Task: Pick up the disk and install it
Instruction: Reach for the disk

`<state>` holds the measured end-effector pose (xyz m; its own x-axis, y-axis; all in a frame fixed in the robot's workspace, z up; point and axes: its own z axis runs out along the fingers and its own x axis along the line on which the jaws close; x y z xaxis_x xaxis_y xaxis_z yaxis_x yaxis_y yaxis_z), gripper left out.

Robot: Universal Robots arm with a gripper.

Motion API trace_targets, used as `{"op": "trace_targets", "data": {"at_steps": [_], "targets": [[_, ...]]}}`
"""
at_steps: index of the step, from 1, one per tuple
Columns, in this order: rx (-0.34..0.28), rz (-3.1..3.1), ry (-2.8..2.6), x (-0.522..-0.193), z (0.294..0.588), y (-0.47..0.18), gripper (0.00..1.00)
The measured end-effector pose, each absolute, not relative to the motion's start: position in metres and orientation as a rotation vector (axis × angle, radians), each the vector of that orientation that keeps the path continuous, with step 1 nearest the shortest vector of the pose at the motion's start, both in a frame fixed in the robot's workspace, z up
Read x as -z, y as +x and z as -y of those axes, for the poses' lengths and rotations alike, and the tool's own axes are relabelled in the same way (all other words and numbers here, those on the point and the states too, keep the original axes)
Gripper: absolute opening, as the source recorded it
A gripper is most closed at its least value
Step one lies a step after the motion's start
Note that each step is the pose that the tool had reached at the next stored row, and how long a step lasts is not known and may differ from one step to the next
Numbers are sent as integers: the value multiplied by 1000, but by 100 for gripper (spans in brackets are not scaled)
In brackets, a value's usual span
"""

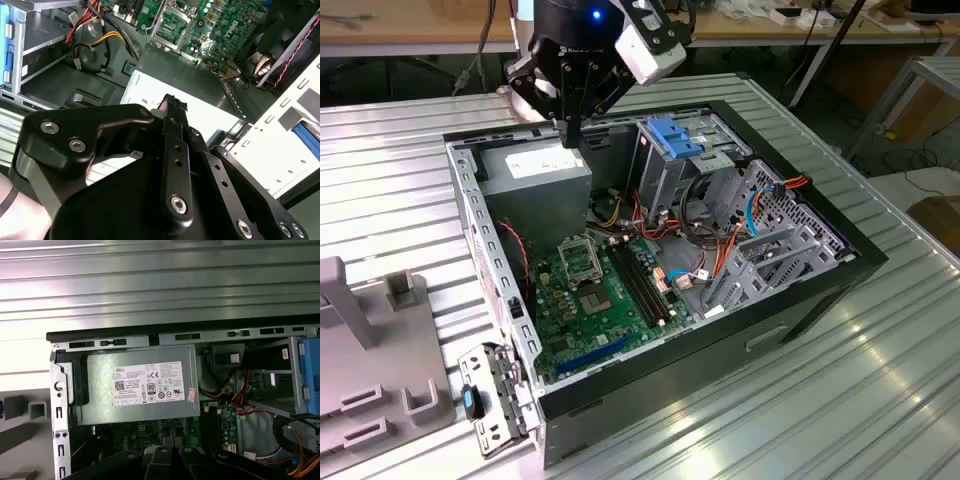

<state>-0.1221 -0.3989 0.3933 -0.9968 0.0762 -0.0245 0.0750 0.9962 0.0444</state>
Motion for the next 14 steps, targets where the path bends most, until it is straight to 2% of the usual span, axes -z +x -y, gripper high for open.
{"op": "trace_targets", "data": {"at_steps": [14], "targets": [[-68, -3113, 117, -393, 399, -152, 11]]}}
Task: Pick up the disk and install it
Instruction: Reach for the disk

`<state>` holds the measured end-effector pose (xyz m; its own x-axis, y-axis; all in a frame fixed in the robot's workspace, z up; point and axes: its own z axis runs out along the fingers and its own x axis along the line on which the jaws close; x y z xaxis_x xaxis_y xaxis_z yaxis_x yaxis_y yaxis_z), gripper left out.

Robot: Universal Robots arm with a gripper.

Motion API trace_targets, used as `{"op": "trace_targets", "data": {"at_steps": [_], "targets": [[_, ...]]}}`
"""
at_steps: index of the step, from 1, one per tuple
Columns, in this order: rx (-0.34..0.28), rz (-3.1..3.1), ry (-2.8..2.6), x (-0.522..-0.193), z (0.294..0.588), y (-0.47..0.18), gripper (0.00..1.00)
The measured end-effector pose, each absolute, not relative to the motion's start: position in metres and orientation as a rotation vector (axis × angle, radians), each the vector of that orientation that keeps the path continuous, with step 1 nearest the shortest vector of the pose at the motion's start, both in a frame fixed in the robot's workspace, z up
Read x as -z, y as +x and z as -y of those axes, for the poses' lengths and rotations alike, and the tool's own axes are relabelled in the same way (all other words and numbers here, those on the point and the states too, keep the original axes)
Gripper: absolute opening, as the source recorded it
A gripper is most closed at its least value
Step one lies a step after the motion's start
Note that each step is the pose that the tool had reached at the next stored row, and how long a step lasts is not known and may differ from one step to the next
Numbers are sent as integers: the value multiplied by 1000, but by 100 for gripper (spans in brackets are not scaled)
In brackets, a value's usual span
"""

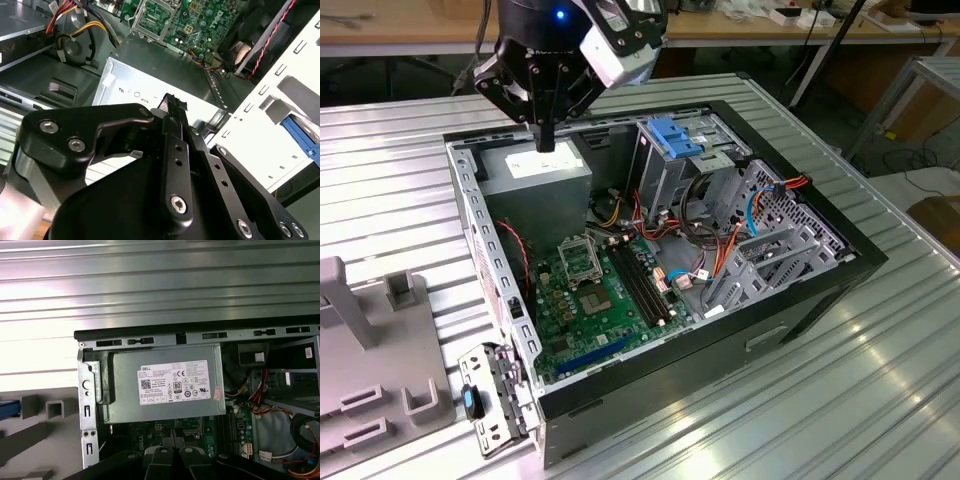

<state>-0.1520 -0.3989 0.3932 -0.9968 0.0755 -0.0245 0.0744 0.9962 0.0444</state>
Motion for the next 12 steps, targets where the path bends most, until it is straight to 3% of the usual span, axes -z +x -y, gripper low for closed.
{"op": "trace_targets", "data": {"at_steps": [12], "targets": [[-68, -3113, 116, -393, 399, -184, 11]]}}
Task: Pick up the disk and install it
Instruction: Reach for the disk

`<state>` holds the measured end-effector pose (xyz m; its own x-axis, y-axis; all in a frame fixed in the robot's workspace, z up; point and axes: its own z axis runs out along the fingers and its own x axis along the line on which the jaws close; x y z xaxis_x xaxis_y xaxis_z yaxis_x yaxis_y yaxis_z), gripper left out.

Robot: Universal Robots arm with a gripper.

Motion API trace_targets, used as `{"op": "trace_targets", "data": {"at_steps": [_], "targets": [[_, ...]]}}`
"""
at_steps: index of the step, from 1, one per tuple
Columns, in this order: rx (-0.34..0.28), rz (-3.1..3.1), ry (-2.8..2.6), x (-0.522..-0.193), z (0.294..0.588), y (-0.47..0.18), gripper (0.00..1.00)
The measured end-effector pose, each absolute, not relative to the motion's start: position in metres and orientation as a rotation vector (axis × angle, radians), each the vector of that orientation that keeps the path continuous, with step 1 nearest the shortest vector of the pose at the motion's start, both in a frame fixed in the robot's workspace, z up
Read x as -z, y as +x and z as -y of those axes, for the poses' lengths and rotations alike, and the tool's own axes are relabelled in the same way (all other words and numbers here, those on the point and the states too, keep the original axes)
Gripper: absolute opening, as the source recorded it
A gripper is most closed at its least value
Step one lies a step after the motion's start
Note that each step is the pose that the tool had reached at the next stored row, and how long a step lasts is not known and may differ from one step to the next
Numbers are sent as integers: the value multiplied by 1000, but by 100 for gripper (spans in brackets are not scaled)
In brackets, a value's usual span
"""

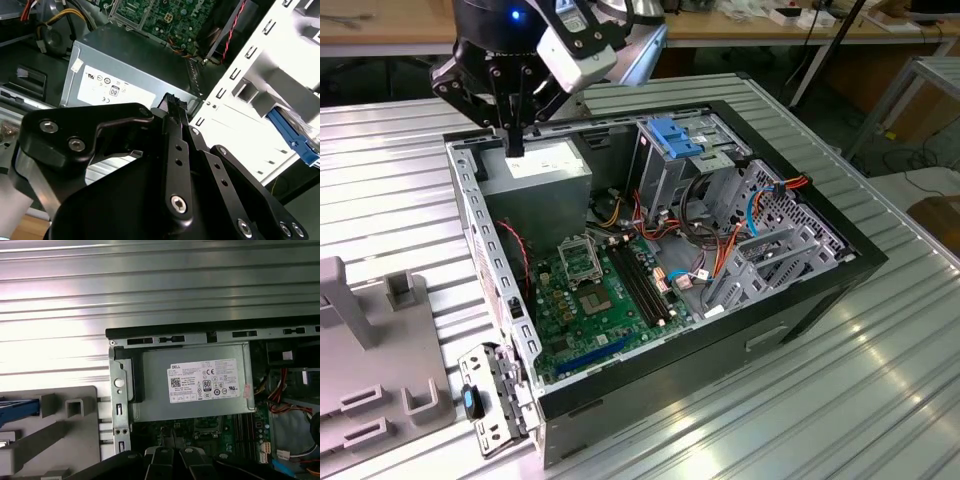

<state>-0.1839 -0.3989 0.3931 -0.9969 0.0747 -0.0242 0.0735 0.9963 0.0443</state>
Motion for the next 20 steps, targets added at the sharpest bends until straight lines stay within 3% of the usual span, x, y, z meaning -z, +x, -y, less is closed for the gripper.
{"op": "trace_targets", "data": {"at_steps": [20], "targets": [[-68, -3114, 114, -393, 399, -220, 11]]}}
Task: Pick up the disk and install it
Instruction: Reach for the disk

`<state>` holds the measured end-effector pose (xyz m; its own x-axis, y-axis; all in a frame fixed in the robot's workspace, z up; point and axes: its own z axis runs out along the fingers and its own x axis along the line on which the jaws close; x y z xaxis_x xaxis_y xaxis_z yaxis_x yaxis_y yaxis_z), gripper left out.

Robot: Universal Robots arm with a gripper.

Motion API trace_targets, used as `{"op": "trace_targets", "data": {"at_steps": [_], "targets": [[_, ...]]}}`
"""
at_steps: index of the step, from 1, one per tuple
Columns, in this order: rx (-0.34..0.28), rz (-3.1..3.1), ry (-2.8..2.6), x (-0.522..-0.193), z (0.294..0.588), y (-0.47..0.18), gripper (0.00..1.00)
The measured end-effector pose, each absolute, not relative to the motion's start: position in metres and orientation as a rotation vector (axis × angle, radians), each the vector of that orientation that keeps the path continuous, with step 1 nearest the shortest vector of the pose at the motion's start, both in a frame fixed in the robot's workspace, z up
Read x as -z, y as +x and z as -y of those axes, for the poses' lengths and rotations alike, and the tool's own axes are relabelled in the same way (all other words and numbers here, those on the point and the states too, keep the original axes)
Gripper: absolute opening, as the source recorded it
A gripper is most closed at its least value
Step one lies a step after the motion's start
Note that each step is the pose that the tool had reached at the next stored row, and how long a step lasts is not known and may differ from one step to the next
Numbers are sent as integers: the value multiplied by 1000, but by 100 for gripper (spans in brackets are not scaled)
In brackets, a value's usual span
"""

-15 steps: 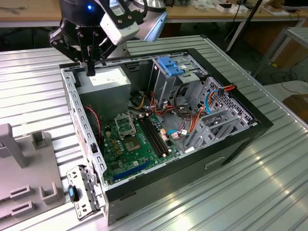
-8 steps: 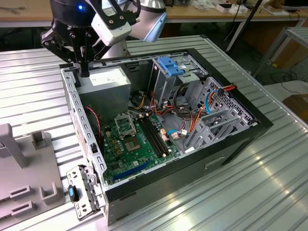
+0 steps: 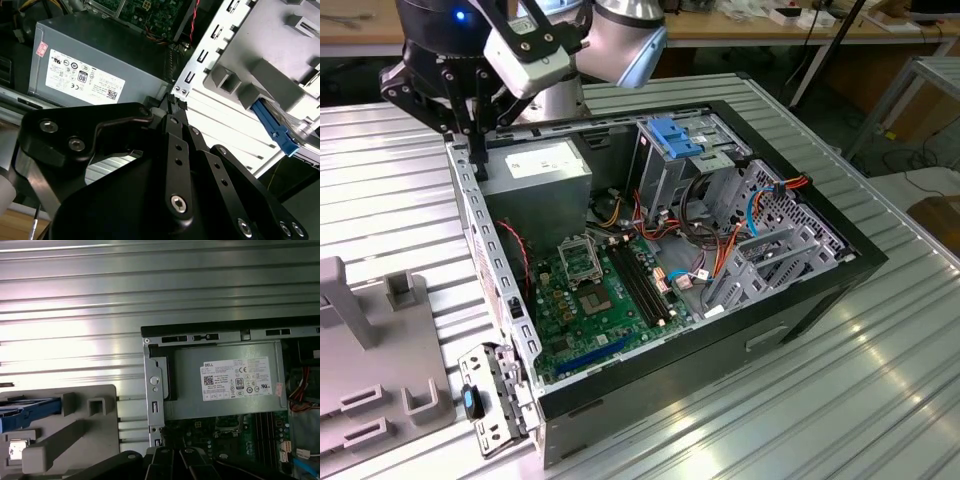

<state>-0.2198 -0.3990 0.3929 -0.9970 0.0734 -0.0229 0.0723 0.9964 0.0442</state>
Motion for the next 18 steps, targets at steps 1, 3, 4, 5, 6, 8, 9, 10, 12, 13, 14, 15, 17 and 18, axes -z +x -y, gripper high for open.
{"op": "trace_targets", "data": {"at_steps": [1, 3, 4, 5, 6, 8, 9, 10, 12, 13, 14, 15, 17, 18], "targets": [[-68, -3114, 114, -393, 399, -221, 11], [-68, -3115, 114, -393, 399, -225, 11], [-68, -3114, 114, -393, 399, -227, 11], [-68, -3115, 113, -393, 399, -228, 11], [-68, -3115, 113, -393, 399, -229, 11], [-68, -3115, 113, -393, 399, -233, 11], [-68, -3115, 113, -393, 399, -234, 11], [-68, -3115, 113, -393, 399, -235, 11], [-68, -3115, 113, -393, 399, -237, 11], [-68, -3115, 113, -393, 399, -240, 11], [-68, -3115, 113, -393, 399, -242, 11], [-68, -3115, 113, -393, 399, -244, 11], [-68, -3115, 113, -393, 399, -246, 11], [-68, -3116, 113, -393, 399, -248, 11]]}}
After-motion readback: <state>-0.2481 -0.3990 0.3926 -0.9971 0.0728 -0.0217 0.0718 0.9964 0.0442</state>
